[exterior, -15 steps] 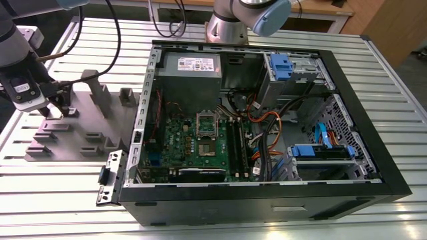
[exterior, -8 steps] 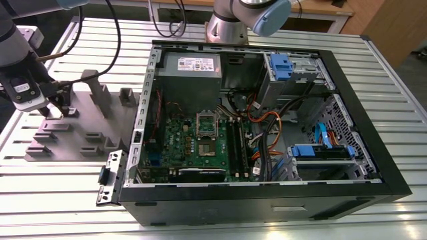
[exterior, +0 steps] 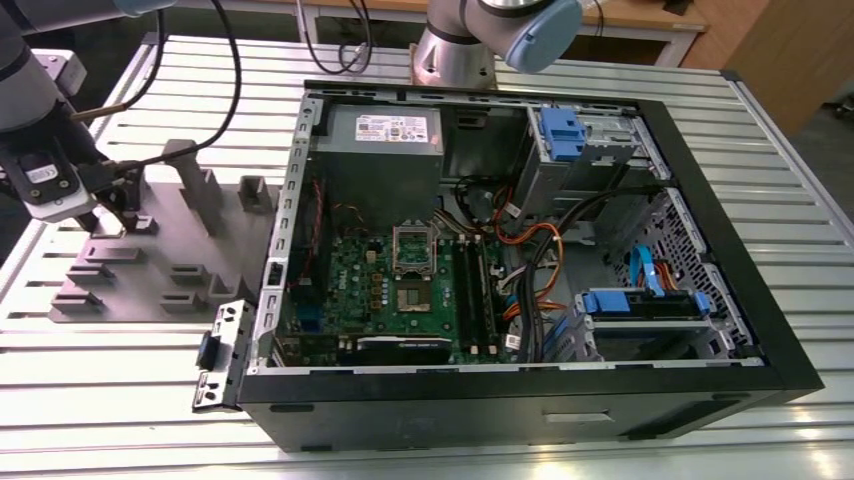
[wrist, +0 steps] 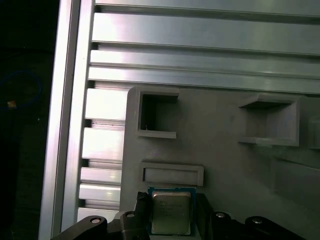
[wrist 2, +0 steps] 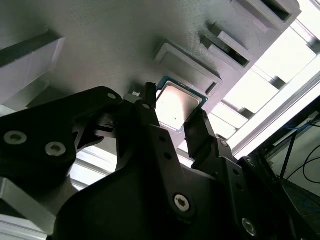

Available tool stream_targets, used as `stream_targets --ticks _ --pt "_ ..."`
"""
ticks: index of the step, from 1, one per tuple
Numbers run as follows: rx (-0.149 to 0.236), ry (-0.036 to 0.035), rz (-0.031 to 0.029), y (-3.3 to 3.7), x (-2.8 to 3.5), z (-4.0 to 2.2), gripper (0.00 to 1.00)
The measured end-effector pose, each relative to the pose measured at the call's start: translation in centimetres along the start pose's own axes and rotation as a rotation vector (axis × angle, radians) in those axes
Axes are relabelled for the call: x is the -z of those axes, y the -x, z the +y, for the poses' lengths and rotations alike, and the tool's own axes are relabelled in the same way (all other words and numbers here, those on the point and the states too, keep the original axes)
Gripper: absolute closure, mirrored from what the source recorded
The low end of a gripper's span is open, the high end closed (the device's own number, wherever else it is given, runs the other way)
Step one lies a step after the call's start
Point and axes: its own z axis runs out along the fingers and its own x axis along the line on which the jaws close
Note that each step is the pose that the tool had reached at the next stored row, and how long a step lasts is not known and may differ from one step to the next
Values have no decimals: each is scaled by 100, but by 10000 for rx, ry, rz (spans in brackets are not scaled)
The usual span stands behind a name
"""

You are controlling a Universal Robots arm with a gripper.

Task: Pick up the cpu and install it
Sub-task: 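Pick up the cpu and move it towards the insertion slot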

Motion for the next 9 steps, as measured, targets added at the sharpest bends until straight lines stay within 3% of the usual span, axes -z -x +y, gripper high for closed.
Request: stream_targets --ticks 9 --pt "0 -1 2 -1 34 2 53"
